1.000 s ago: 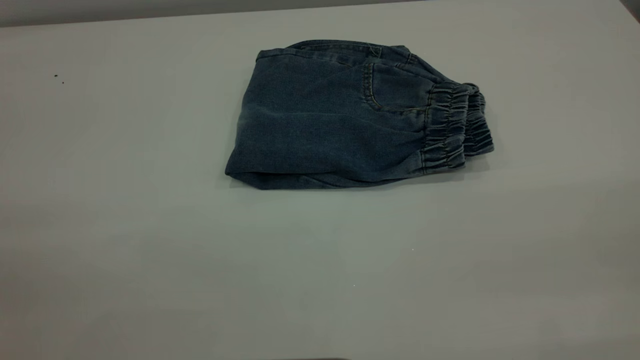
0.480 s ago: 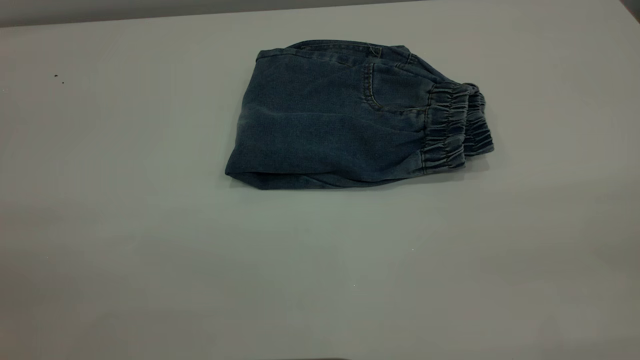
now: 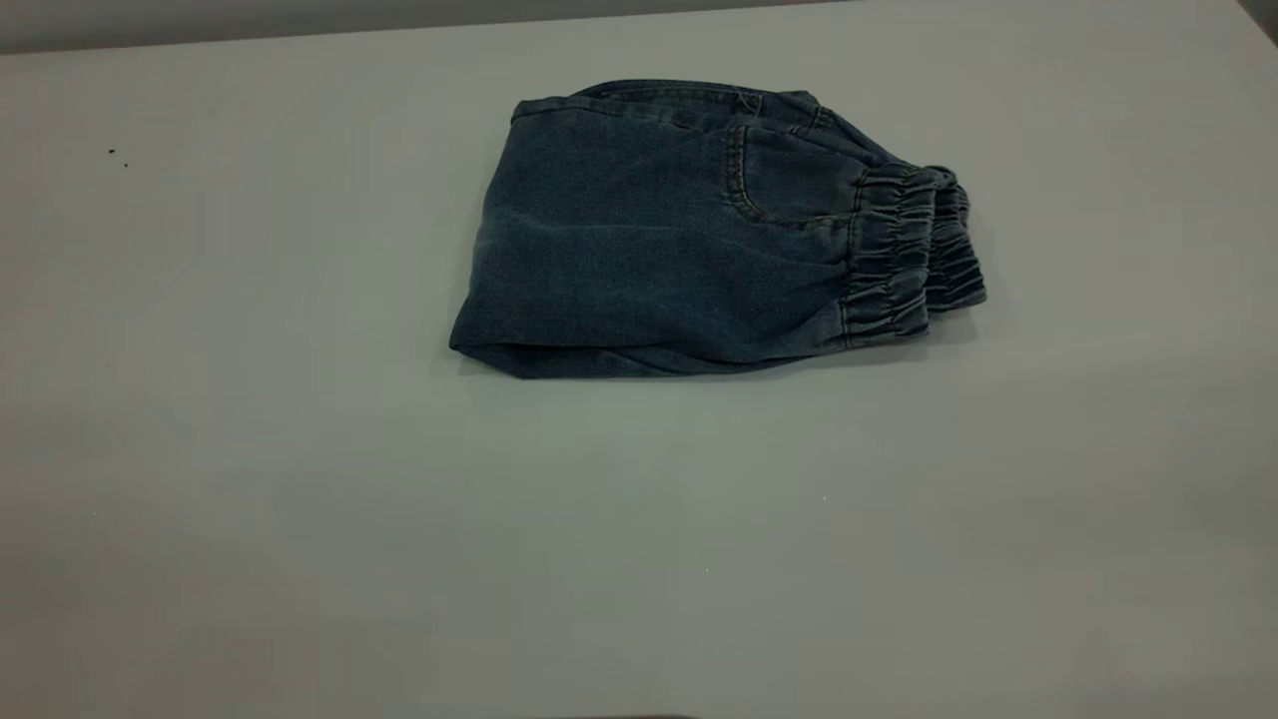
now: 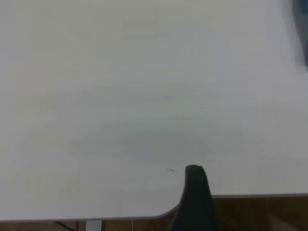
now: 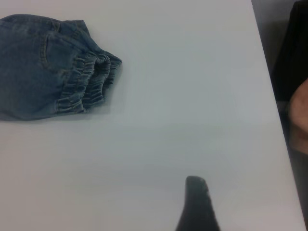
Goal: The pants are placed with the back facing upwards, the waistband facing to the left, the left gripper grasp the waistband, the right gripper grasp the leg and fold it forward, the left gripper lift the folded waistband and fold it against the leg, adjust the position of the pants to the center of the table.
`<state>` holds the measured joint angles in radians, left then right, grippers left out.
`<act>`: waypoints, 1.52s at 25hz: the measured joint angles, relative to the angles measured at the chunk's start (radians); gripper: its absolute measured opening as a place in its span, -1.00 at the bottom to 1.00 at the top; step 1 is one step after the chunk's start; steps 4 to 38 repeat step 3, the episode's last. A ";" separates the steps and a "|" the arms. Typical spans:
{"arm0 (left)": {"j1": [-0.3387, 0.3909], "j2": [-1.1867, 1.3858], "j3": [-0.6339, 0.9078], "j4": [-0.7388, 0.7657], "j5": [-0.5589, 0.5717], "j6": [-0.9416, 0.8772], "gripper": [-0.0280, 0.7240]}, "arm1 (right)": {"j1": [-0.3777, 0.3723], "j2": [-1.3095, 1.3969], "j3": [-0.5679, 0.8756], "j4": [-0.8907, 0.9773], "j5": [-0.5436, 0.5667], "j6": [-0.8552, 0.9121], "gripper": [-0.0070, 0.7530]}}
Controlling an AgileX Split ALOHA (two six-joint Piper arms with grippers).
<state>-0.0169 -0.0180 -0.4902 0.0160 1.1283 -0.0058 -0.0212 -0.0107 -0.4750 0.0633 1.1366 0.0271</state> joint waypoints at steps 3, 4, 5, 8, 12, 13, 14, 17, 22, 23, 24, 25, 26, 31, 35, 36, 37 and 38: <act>0.000 0.000 0.000 0.000 0.000 0.000 0.45 | 0.000 0.000 0.000 0.000 0.000 0.000 0.16; 0.000 0.000 0.000 0.000 0.000 0.000 0.45 | 0.000 0.000 0.000 0.000 0.000 0.000 0.16; 0.000 0.000 0.000 0.000 0.000 0.000 0.45 | 0.000 0.000 0.000 0.000 0.000 0.000 0.16; 0.000 0.000 0.000 0.000 0.000 0.000 0.45 | 0.000 0.000 0.000 0.000 0.000 0.000 0.16; 0.000 0.000 0.000 0.000 0.000 0.000 0.45 | 0.000 0.000 0.000 0.000 0.000 0.000 0.16; 0.000 0.000 0.000 0.000 0.000 0.000 0.45 | 0.000 0.000 0.000 0.000 0.000 0.000 0.16; 0.000 0.000 0.000 0.000 0.000 0.000 0.45 | 0.000 0.000 0.000 0.000 0.000 0.000 0.16; 0.000 0.000 0.000 0.000 0.000 0.000 0.45 | 0.000 0.000 0.000 0.000 0.000 0.000 0.16; 0.000 0.000 0.000 0.000 0.000 0.000 0.45 | 0.000 0.000 0.000 0.000 0.000 0.000 0.16; 0.000 0.000 0.000 0.000 0.000 0.000 0.45 | 0.000 0.000 0.000 0.000 0.000 0.000 0.16; 0.000 0.000 0.000 0.000 0.000 0.000 0.45 | 0.000 0.000 0.000 0.000 0.000 0.000 0.16; 0.000 0.000 0.000 0.000 0.000 0.000 0.45 | 0.000 0.000 0.000 0.000 0.000 0.000 0.16; 0.000 0.000 0.000 0.000 0.000 0.000 0.45 | 0.000 0.000 0.000 0.000 0.000 0.000 0.16; 0.000 0.000 0.000 0.000 0.000 0.000 0.45 | 0.000 0.000 0.000 0.000 0.000 0.000 0.16; 0.000 0.000 0.000 0.000 0.000 0.000 0.45 | 0.000 0.000 0.000 0.000 0.000 0.000 0.16; 0.000 0.000 0.000 0.000 0.000 0.000 0.45 | 0.000 0.000 0.000 0.000 0.000 0.000 0.16; 0.000 0.000 0.000 0.000 0.000 0.000 0.45 | 0.000 0.000 0.000 0.000 0.000 0.000 0.16; 0.000 0.000 0.000 0.000 0.000 0.000 0.45 | 0.000 0.000 0.000 0.000 0.000 0.000 0.16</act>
